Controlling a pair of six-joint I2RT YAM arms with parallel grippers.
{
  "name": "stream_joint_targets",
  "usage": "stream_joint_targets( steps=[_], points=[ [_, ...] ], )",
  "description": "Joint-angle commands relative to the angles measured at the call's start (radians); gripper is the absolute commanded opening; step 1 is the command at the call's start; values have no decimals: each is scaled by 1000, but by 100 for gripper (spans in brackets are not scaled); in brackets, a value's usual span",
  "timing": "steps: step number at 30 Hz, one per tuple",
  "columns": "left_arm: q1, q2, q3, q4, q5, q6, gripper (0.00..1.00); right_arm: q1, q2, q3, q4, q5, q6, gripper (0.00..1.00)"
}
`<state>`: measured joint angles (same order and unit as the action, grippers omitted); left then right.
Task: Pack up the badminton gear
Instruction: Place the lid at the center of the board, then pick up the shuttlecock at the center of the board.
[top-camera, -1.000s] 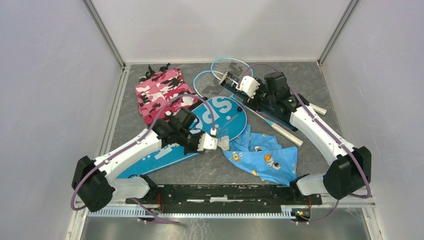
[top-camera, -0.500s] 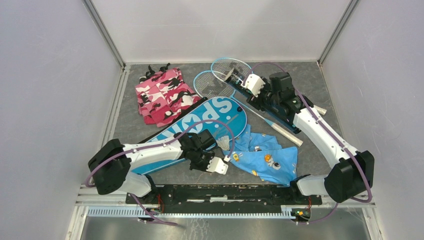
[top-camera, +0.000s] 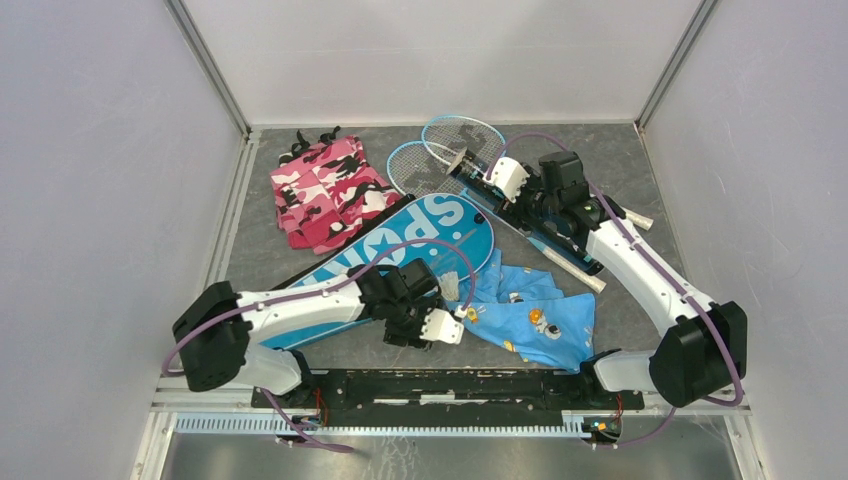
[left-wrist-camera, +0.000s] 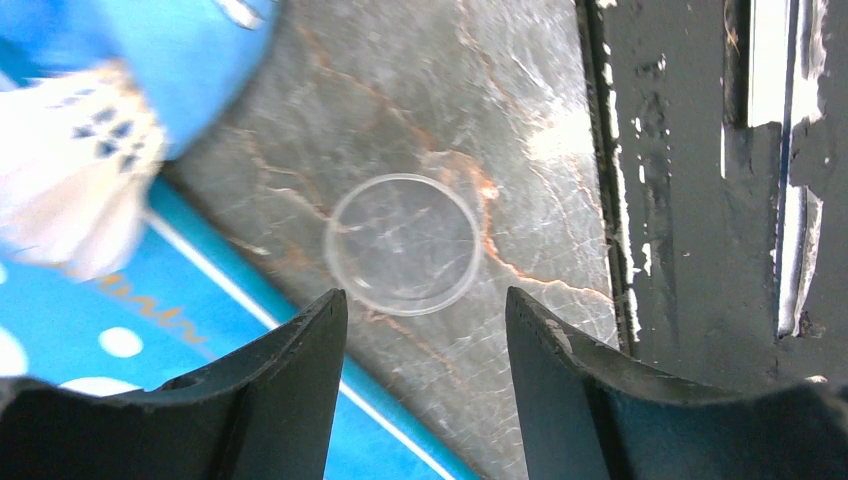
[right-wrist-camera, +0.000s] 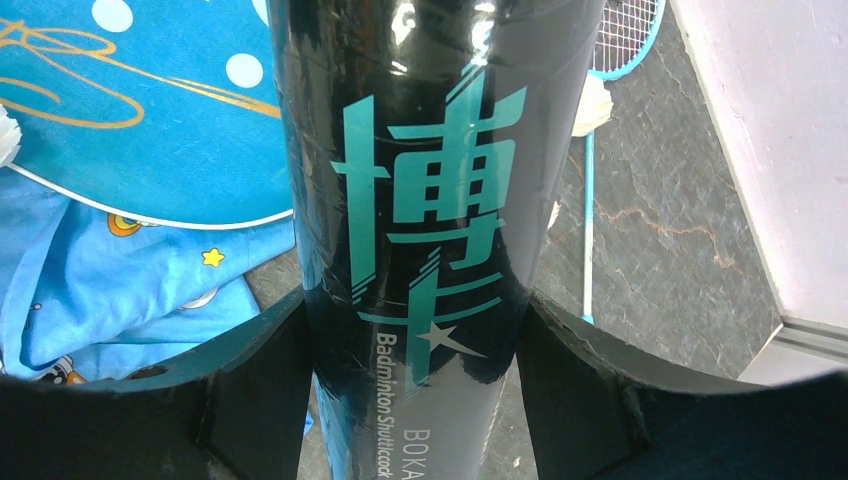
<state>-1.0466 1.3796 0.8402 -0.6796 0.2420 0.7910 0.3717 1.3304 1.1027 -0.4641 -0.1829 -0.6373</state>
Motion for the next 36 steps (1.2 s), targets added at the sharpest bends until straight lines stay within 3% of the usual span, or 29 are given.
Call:
stream_joint_targets(
  steps=[1, 10, 25, 36],
  points=[
    [41, -77, 68, -8, -2, -75, 66, -2, -46, -5, 61, -33, -14, 5],
    [265, -83, 174, 37, 248, -179, 73, -3, -61, -30, 86, -70, 6, 5],
    [386, 93, 164, 320, 551, -144, 67, -16, -95, -79, 96, -123, -1, 5],
    [393, 258, 207, 287, 669, -119, 58, -29, -91, -100, 97, -141, -6, 5]
  ],
)
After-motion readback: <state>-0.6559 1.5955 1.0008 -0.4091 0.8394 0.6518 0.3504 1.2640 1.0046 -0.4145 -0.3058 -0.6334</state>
